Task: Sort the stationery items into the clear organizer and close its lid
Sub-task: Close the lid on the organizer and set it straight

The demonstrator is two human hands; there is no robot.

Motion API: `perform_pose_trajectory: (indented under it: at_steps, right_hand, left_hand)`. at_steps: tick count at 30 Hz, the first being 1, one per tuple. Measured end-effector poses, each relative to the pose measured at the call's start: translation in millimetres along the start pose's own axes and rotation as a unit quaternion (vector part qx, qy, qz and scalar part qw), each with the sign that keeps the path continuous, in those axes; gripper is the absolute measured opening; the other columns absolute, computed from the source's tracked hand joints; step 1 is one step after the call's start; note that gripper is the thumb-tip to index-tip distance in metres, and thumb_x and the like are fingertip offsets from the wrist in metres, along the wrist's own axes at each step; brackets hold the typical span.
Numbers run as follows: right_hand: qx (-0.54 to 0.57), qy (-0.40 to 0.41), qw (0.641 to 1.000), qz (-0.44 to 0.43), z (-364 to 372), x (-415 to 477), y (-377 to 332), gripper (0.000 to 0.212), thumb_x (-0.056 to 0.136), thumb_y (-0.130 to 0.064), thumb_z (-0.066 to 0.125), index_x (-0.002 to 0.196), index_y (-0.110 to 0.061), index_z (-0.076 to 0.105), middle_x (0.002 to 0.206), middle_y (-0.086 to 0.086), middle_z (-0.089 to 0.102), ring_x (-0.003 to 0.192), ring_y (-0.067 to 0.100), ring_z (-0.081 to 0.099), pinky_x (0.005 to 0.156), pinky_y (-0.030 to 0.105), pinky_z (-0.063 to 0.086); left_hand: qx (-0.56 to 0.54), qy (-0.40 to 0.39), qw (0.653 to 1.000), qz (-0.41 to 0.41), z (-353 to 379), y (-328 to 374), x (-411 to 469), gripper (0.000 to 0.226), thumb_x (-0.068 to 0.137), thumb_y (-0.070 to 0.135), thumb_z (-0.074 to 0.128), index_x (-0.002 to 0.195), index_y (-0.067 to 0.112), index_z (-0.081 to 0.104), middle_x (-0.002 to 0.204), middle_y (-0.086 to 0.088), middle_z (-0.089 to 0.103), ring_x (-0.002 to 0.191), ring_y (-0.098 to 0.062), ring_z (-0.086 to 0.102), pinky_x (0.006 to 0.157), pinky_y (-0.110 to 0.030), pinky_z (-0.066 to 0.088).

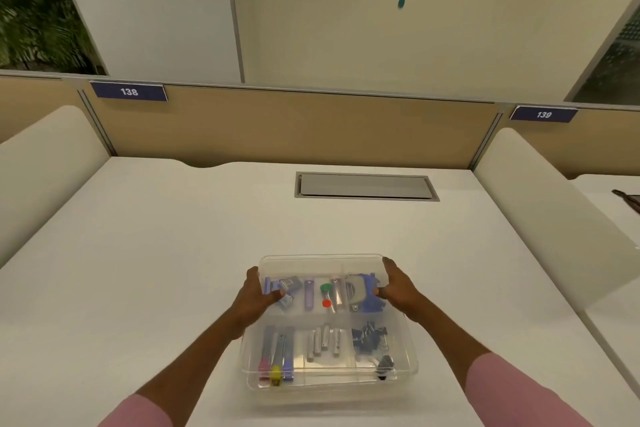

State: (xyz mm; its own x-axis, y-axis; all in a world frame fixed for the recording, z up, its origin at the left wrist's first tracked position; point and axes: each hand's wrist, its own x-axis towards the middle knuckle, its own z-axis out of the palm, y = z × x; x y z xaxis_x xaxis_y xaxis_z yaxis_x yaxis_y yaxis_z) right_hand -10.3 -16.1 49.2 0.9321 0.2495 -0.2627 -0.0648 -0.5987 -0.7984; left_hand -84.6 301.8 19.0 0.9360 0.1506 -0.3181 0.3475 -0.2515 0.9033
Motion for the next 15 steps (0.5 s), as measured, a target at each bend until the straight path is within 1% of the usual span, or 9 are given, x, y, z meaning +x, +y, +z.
perform_pose_trajectory:
  at_steps: [1,3,5,6,8,9,12,14,15]
  right_hand:
    - [0.007,0.006,1.000,-0.008,2,-1,5,0.066,0.082,0.002,0.067,0.139,-0.009,0.038,0.132,0.008,0.051,0.112,0.018,0.052,0.088,0.021,0.044]
    - [0.028,0.014,0.999,-0.015,7,-2,14,0.066,0.081,0.001,0.068,0.139,-0.012,0.038,0.126,0.002,0.055,0.111,0.017,0.056,0.083,0.015,0.048]
    - [0.045,0.018,0.999,-0.019,12,-2,21,0.063,0.083,-0.005,0.070,0.137,-0.016,0.040,0.124,0.000,0.057,0.113,0.019,0.059,0.087,0.021,0.050]
    - [0.048,0.021,0.998,-0.020,15,-2,24,0.061,0.084,-0.006,0.070,0.136,-0.017,0.040,0.123,-0.001,0.058,0.112,0.018,0.059,0.087,0.021,0.050]
    - [0.046,0.028,0.998,-0.018,19,-1,26,0.062,0.085,-0.005,0.068,0.138,-0.018,0.038,0.122,-0.005,0.055,0.110,0.012,0.055,0.084,0.014,0.045]
    - [0.044,0.032,0.998,-0.016,20,0,27,0.064,0.085,-0.004,0.067,0.140,-0.018,0.037,0.122,-0.007,0.053,0.109,0.009,0.052,0.084,0.012,0.043]
    - [0.039,0.040,0.998,-0.014,21,3,30,0.062,0.087,-0.001,0.065,0.139,-0.018,0.037,0.123,-0.005,0.052,0.113,0.011,0.050,0.089,0.020,0.042]
    - [0.040,0.040,0.998,-0.016,23,5,32,0.059,0.088,0.001,0.063,0.139,-0.016,0.037,0.127,-0.002,0.051,0.122,0.019,0.050,0.095,0.025,0.044]
    - [0.041,0.042,0.998,-0.014,24,7,33,0.061,0.089,0.002,0.061,0.142,-0.012,0.035,0.133,0.001,0.049,0.129,0.023,0.047,0.102,0.029,0.044]
  left_hand:
    - [0.011,0.005,1.000,0.005,3,-6,-1,0.069,0.078,0.033,0.076,0.128,0.023,0.031,0.121,0.006,0.048,0.111,-0.018,0.052,0.086,-0.030,0.047]
    - [0.032,0.021,0.999,0.015,9,-12,-4,0.071,0.076,0.036,0.078,0.129,0.024,0.031,0.122,0.003,0.050,0.111,-0.019,0.054,0.089,-0.032,0.047]
    - [0.043,0.042,0.998,0.017,11,-14,-8,0.078,0.074,0.039,0.078,0.134,0.022,0.030,0.123,0.004,0.050,0.108,-0.017,0.052,0.087,-0.029,0.045]
    - [0.046,0.050,0.998,0.016,12,-16,-9,0.082,0.074,0.039,0.078,0.137,0.021,0.028,0.124,0.004,0.050,0.108,-0.016,0.052,0.087,-0.028,0.044]
    - [0.053,0.056,0.997,0.010,14,-19,-11,0.087,0.076,0.038,0.077,0.141,0.019,0.023,0.125,0.001,0.051,0.107,-0.016,0.050,0.088,-0.029,0.043]
    - [0.054,0.057,0.997,0.006,15,-20,-11,0.088,0.077,0.037,0.076,0.143,0.018,0.020,0.127,-0.002,0.052,0.107,-0.018,0.051,0.088,-0.030,0.043]
    - [0.057,0.079,0.995,0.002,21,-24,-12,0.088,0.079,0.034,0.076,0.144,0.015,0.020,0.134,-0.009,0.053,0.114,-0.026,0.054,0.092,-0.035,0.045]
    - [0.060,0.091,0.994,0.002,22,-25,-10,0.087,0.078,0.033,0.076,0.144,0.016,0.021,0.135,-0.012,0.053,0.117,-0.030,0.054,0.092,-0.035,0.045]
    - [0.059,0.095,0.994,0.004,21,-25,-8,0.087,0.078,0.034,0.076,0.144,0.016,0.022,0.135,-0.011,0.053,0.117,-0.029,0.054,0.091,-0.034,0.044]
